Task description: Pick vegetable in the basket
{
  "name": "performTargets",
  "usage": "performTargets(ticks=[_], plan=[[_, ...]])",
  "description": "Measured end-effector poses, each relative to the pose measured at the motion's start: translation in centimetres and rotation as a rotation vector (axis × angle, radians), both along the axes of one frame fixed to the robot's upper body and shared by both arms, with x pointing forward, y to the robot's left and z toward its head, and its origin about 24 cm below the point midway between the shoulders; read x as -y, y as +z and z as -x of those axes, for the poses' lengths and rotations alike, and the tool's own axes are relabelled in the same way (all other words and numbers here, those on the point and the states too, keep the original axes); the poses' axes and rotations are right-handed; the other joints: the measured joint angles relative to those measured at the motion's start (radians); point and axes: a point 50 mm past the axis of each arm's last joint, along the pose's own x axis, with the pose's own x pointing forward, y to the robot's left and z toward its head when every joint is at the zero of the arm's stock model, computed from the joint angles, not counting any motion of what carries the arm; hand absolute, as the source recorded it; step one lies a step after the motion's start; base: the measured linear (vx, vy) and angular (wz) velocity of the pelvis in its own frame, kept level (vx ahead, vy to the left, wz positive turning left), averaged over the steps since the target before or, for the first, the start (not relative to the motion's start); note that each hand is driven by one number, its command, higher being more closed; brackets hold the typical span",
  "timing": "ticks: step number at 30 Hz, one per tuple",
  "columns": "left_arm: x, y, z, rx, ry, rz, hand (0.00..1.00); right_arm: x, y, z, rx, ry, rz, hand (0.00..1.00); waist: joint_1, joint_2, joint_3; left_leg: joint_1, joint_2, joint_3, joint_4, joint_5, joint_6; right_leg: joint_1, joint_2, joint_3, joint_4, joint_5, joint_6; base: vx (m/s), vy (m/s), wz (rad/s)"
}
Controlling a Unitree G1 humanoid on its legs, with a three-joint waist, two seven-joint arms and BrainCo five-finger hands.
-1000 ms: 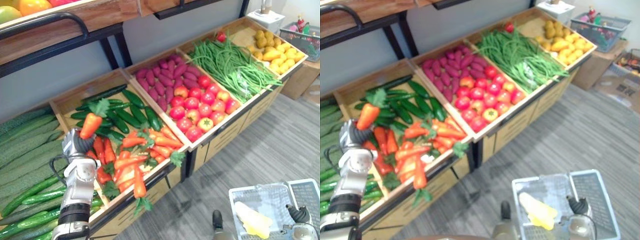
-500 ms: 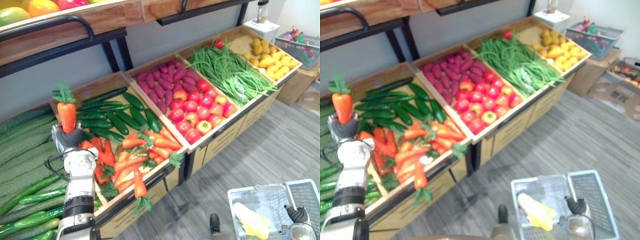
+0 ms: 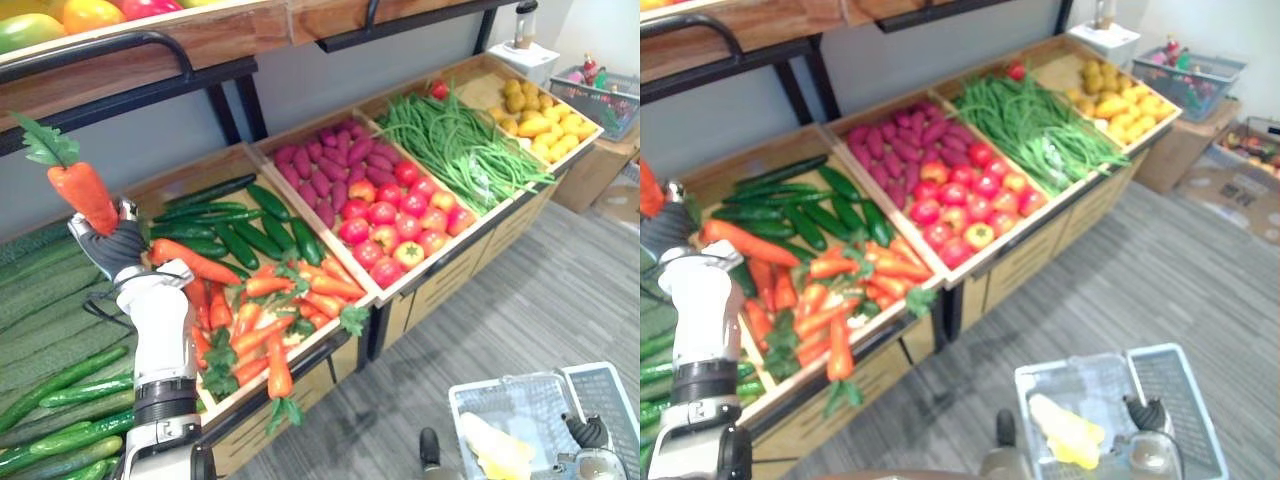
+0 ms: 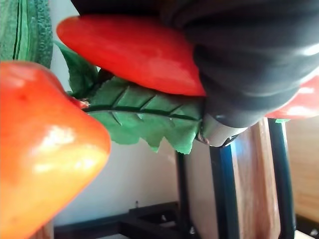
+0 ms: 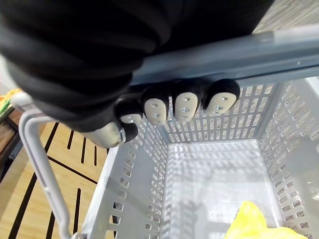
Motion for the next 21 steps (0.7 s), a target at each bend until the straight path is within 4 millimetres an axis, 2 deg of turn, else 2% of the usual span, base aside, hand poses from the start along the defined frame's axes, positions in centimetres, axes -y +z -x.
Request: performTargets(ticks=[1, 4, 6, 14, 21], plan=[[0.1, 0.0, 0.0, -0.036, 0.024, -0.062, 1.0, 0.0, 0.0, 0.0, 0.0, 0.002, 0.0, 1.0, 0.0, 0.0, 0.0, 0.001, 0.0, 0.0, 0.0, 0.0, 0.0, 0.001, 0.0, -0.002, 0.0, 0.0, 0.0, -0.01, -0.038, 0.01], [0.6, 0.3, -0.1, 0.039, -0.042, 0.035, 1.0, 0.0, 0.0, 0.0, -0.001, 0.003, 0.0, 1.0, 0.0, -0.002, -0.001, -0.002, 0.0, -0.003, 0.004, -0.001, 0.001, 0.001, 0.0, 0.0, 0.0, 0.0, -0.001, -0.02, -0.043, 0.01], [0.7, 0.4, -0.1, 0.004, -0.024, -0.027, 1.0, 0.0, 0.0, 0.0, -0.001, 0.002, 0.0, 1.0, 0.0, -0.003, -0.001, -0.002, 0.0, -0.004, 0.004, -0.001, 0.001, 0.002, 0.0, -0.002, 0.0, 0.0, -0.001, -0.01, -0.039, 0.02], [1.3, 1.3, 0.0, 0.062, -0.092, -0.009, 1.0, -0.1, 0.0, 0.0, -0.003, 0.007, -0.006, 1.0, 0.005, -0.006, -0.002, -0.012, 0.002, -0.01, 0.013, -0.001, 0.001, 0.0, -0.001, 0.001, 0.0, 0.0, 0.0, -0.01, -0.032, 0.02], [3.5, 1.2, 0.1, 0.1, -0.203, 0.01, 1.0, -0.1, -0.1, 0.0, -0.005, 0.008, -0.008, 1.0, 0.023, -0.007, -0.002, -0.013, 0.003, -0.01, 0.023, -0.004, 0.004, 0.0, 0.001, 0.007, 0.0, 0.0, -0.001, -0.02, -0.04, -0.01]])
